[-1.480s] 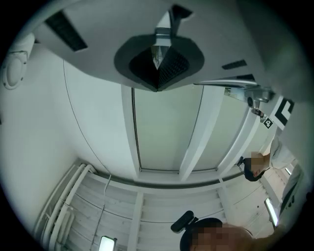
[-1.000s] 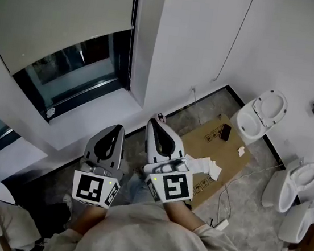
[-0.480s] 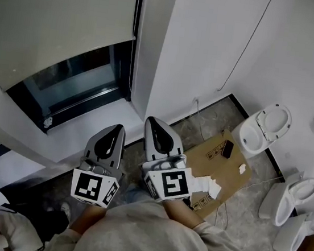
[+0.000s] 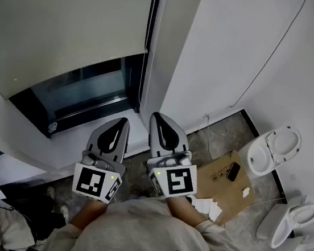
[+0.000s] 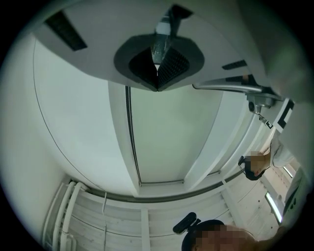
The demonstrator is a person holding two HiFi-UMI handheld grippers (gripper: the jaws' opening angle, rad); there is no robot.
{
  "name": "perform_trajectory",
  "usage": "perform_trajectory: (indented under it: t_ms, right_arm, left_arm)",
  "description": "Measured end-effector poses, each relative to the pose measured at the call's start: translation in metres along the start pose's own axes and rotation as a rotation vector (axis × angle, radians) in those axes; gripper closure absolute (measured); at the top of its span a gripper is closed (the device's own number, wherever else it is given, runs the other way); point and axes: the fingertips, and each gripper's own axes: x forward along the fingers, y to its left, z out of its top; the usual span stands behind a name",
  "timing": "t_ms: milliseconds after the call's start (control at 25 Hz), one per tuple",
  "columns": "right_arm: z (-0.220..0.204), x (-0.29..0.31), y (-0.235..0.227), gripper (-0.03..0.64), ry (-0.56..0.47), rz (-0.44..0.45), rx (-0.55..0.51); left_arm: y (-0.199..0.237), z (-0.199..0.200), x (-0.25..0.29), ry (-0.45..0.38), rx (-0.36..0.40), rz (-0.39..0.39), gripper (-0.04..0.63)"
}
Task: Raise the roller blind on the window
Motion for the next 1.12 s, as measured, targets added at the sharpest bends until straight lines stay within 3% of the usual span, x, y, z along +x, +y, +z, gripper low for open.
perform_trajectory:
  t_ms: [280,480,800,1120]
  right_arm:
    - [-0.014,0.035,-0.026,0.607,0.002,0.016,0.008]
    - [-0.041,0.045,-0.037,0.607,0.058,0.007,0.025]
    - [-0.064,0.066,-0.043,0.607,0.113,0.007,0.012]
    - [-0.067,0.118,-0.070,0.607,0.108,-0.048,0.037]
  left_arm:
    - [0.015,-0.010,0.048,0.004,0.006,-0.007,0.589]
    - [0.025,-0.030,0.065,0.038,0.001,-0.018,0.588]
    - [0.044,-0.051,0.091,0.066,-0.054,-0.038,0.589]
    - [0.073,-0.055,0.142,0.087,-0.075,-0.099,0.589]
